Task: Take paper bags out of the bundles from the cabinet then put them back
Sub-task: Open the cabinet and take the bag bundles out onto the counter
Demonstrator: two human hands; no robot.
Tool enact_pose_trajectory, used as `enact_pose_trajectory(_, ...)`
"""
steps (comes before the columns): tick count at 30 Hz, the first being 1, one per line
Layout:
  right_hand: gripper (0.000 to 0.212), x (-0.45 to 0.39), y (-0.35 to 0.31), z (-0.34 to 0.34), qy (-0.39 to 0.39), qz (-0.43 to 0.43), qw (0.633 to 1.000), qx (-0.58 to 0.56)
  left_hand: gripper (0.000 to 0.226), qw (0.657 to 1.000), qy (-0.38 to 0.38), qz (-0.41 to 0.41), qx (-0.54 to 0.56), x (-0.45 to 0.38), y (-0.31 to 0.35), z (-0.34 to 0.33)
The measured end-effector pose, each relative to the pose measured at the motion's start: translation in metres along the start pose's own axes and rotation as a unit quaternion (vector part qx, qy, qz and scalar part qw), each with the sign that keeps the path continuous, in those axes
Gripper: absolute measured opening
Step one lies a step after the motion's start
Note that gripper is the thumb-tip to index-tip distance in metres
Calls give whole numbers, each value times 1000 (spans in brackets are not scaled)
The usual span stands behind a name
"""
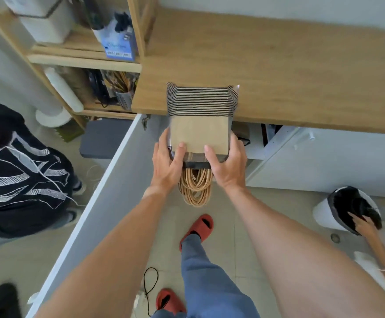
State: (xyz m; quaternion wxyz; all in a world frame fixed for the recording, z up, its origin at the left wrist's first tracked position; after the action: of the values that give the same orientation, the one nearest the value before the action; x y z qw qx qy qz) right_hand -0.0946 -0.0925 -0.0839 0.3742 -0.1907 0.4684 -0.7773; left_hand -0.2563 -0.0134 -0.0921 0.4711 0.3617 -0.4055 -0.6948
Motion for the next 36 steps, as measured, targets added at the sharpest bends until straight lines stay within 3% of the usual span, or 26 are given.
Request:
enact_pose_trajectory(6,67,-130,2,-26,-56,-60,997,-1,66,999,-1,33,4,-122,5,-27)
enact_pose_trajectory(15,72,-286,-7,-75,-128,-126,983,30,43,994,-9,105,1,-274,-8,-58)
enact_pose_trajectory(20,84,-326,-14,-89,-134,-139,981,25,53,988,-33,148,-24,-327,-15,-67)
enact_pose_trajectory(25,93,-333,-25,-80,-185,-160,969,40,77,979,-50,193,-39,-334,-18,-64)
enact_pose_trajectory(28,87,-322,-15,-68,-163,-186,968,39,84,980,-31,194,-23,-316,-16,-57)
enact_pose_trajectory(32,89,-284,1,-54,-104,-198,973,58,71,988,49,145,-30,-275,-11,-50)
enact_pose_trajectory(36,65,-236,15,-35,-47,-166,980,96,43,990,94,88,-62,-215,-6,-43)
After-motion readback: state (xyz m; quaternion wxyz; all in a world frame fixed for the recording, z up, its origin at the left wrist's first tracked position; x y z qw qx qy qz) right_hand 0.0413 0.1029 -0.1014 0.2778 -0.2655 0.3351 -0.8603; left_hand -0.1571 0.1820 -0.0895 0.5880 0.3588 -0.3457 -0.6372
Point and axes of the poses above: each hand's wrist, its own x-axis away from the middle knuckle, its own z-axis out of the back of the hand, y = z × x, the point moved 5 cm from there along -x, towards the middle knuckle, and after that the axes turned 5 degrees about -z, right-handed, at the moved point
